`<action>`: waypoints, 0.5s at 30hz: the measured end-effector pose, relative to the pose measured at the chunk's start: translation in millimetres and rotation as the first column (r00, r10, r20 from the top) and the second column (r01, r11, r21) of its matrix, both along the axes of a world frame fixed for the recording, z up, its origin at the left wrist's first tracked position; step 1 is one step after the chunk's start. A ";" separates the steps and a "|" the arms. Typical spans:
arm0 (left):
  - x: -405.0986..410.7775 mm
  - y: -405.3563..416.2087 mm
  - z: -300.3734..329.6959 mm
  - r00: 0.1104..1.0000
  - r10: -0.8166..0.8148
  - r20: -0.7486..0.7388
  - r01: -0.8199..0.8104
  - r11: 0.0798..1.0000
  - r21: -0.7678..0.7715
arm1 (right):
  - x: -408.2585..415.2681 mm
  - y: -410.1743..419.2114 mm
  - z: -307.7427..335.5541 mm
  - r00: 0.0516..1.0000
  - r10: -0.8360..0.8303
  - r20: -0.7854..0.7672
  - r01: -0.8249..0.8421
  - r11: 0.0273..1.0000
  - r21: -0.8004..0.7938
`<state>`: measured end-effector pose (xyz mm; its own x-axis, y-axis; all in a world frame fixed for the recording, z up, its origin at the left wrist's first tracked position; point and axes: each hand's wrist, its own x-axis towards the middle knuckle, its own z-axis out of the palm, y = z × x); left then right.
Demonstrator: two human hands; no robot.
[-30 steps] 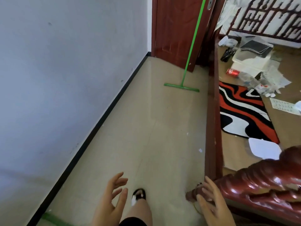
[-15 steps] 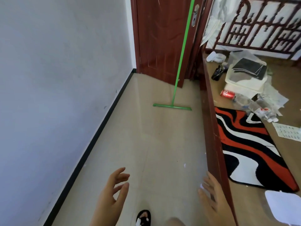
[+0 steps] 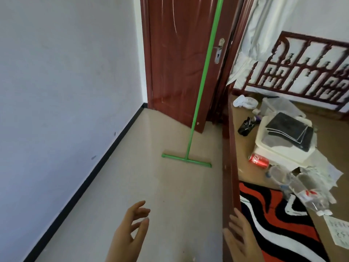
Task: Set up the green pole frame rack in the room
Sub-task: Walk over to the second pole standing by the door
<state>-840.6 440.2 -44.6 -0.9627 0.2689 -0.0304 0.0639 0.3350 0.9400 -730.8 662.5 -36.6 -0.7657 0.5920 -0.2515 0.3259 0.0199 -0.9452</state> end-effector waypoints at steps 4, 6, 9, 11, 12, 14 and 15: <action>-53.1 56.8 2.7 0.999 0.039 0.021 -0.039 0.999 0.009 | -64.3 64.5 2.1 0.999 0.043 0.018 -0.043 0.999 0.000; -83.5 82.1 1.8 0.998 0.063 0.029 -0.063 0.998 0.014 | -97.6 91.9 -2.4 0.998 0.049 0.031 -0.048 0.999 -0.011; -138.4 125.6 -2.8 0.997 0.071 0.036 -0.071 0.997 0.016 | -155.8 135.8 -12.6 0.998 0.047 0.042 -0.045 0.998 -0.037; -181.7 153.9 -5.6 0.997 0.064 0.034 -0.064 0.998 0.013 | -196.9 163.8 -21.4 0.998 0.041 0.045 -0.039 0.999 -0.031; -205.5 167.4 -6.0 0.998 0.054 0.031 -0.054 0.998 0.015 | -218.2 178.0 -25.3 0.999 0.033 0.041 -0.032 0.999 -0.020; -254.9 192.7 -3.0 0.999 0.034 0.022 -0.034 0.999 0.007 | -262.9 207.1 -28.4 0.999 0.007 0.046 -0.005 0.998 -0.055; -279.3 205.0 1.5 1.000 0.026 0.015 -0.026 1.000 0.002 | -285.9 221.0 -26.9 0.999 -0.007 0.045 0.011 0.996 -0.090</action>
